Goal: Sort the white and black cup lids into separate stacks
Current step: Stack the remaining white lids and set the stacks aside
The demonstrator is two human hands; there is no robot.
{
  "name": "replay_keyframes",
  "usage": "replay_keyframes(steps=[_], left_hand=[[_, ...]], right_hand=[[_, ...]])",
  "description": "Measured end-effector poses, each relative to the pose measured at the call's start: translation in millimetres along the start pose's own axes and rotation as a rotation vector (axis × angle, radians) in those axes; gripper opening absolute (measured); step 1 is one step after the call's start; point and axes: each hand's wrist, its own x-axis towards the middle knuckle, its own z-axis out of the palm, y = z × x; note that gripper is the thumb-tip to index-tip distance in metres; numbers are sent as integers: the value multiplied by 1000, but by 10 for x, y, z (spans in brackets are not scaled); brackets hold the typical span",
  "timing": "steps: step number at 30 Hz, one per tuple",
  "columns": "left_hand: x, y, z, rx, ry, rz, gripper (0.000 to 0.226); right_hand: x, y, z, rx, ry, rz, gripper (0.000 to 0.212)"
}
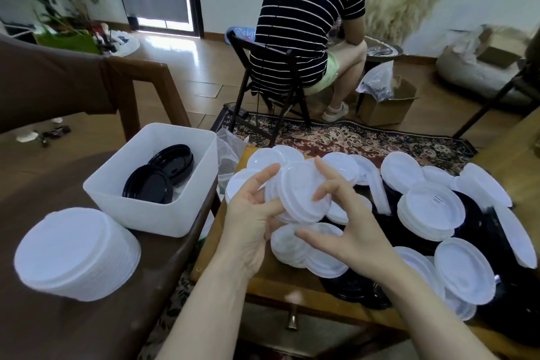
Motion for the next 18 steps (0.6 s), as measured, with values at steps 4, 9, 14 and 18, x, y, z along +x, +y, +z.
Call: replay_keyframes(steps=[4, 9, 14, 18], left_hand=[[-14, -2, -18, 29, -21, -11, 47], [-69, 8, -103, 69, 32, -78, 41], [-182, 27, -443, 340, 141, -171, 33], [-226, -36, -653, 565, 261, -207, 36]], right_hand=[[-1, -10, -27, 13, 23, 76, 46], [0, -17, -57, 119, 161, 159, 50], [14, 20, -144, 114, 236, 231, 56], [14, 54, -163, 26, 209, 195, 62]])
